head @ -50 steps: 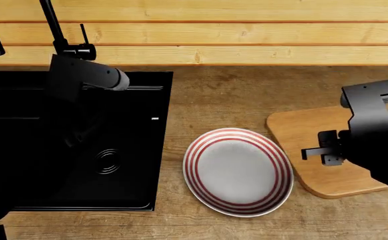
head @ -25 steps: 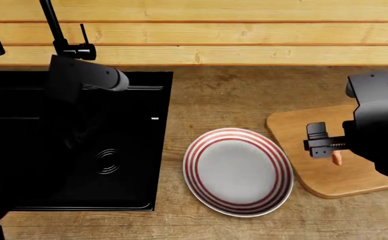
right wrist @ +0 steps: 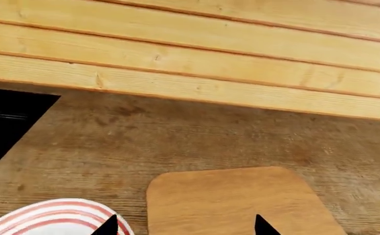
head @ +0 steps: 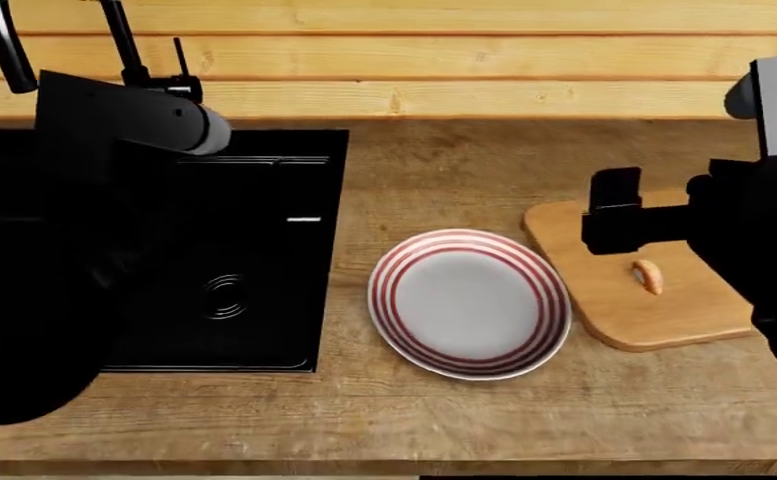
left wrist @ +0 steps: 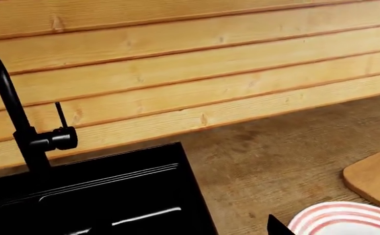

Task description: Pick the sushi from the plate and place it on the cutting board. Then pick the condiment bottle from the cabinet and place it next to the cutting board.

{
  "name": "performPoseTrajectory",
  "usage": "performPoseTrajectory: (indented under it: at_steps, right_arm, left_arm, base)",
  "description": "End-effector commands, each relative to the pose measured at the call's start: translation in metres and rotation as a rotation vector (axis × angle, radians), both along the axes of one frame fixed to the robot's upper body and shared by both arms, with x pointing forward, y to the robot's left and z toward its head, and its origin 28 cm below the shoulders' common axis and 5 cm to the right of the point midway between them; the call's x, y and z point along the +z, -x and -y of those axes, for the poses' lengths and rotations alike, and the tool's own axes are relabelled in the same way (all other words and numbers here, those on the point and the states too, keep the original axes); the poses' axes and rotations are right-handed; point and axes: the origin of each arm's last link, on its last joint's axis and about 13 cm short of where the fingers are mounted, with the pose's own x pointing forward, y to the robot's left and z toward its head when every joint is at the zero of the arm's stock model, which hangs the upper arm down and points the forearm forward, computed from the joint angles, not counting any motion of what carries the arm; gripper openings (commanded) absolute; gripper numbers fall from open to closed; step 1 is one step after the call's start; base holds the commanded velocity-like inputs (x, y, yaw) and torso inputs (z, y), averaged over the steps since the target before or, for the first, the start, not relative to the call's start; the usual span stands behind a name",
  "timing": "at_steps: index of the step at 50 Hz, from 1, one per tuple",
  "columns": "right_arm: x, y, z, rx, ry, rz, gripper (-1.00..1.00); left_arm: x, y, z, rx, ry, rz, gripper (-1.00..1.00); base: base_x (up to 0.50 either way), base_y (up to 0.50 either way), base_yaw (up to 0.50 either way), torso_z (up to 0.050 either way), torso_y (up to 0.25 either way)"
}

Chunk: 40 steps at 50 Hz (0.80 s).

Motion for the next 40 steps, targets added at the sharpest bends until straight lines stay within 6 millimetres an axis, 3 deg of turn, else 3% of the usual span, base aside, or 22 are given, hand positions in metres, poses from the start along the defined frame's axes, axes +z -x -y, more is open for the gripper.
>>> performPoseTrajectory:
  at_steps: [1,18,28,34,40]
  right_arm:
    - [0.002,0.012,-0.010,0.036,-0.029,0.093,1.00]
    - [-0.014,0.017,-0.022,0.060,-0.053,0.269,1.00]
    - [-0.044,0.024,-0.032,0.058,0.018,0.338,1.00]
    - [-0.062,0.037,-0.040,0.057,-0.052,0.413,1.00]
    - [-0.069,0.042,-0.040,0.044,-0.043,0.412,1.00]
  left_arm:
    - [0.006,0.005,0.000,0.012,0.003,0.029,1.00]
    - [0.000,0.013,0.001,0.100,0.034,0.135,1.00]
    - [-0.014,0.032,0.008,0.158,0.002,0.222,1.00]
    - [-0.021,0.043,0.010,0.166,0.011,0.233,1.00]
    - [-0.022,0.048,0.012,0.174,0.023,0.245,1.00]
  base:
    - [-0.50,0.00,0.00,0.000,0.000]
    - [-0.49,0.00,0.00,0.000,0.000]
    - [-0.04,0.00,0.00,0.000,0.000]
    - [0.00,0.00,0.00,0.000,0.000]
    - [0.00,0.04,0.00,0.000,0.000]
